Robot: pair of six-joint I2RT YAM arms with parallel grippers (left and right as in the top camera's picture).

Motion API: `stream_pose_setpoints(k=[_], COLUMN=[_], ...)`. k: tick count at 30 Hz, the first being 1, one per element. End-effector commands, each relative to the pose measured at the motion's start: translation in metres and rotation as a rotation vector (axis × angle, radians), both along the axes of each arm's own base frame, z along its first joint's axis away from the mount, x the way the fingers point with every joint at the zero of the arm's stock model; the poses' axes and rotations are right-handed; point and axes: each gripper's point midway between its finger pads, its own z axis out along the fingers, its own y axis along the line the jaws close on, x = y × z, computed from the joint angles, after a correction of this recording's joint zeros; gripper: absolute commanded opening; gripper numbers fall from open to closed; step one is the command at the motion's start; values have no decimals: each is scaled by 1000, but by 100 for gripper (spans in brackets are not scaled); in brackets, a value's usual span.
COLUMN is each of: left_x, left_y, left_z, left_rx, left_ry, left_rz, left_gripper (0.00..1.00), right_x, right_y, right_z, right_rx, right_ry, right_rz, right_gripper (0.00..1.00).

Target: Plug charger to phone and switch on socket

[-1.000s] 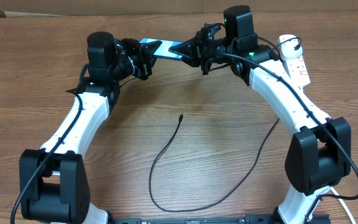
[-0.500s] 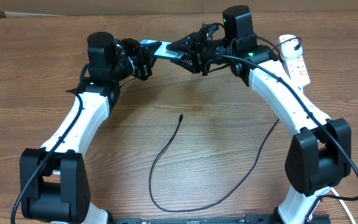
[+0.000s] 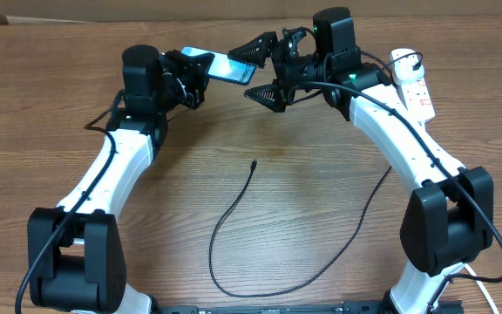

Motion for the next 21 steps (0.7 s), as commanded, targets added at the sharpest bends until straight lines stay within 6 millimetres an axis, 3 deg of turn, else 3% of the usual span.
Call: stream_pose_setpoints(k=[1,5,6,11,15,21], left_x=[11,10,6,-4,-6,-5], left_y=[28,39,41,47,59,61], left_z=[-3,-13,-23,-44,-53,-53], left_rx=[298,536,641,772,817,841], left_ry=[-161,-237,-249,-213,-156,-159], left_rz=[-8,-81,-138,-211,-178,-179], left_gripper=[4,4,4,4,4,4], right_x=[9,19,19,3,-13,-46], right_y=[-11,-38,-58,-94,-93,-68], right_z=[4,-33,-55,-96,-118,-151], right_rx=[-119,-331,-467,-744,-839,-890], right_ry=[-160,-118,-78,11,0,-6], right_rz=[-57,-180,-244,-337,-289,-158], right_gripper=[98,100,100,100,96,90])
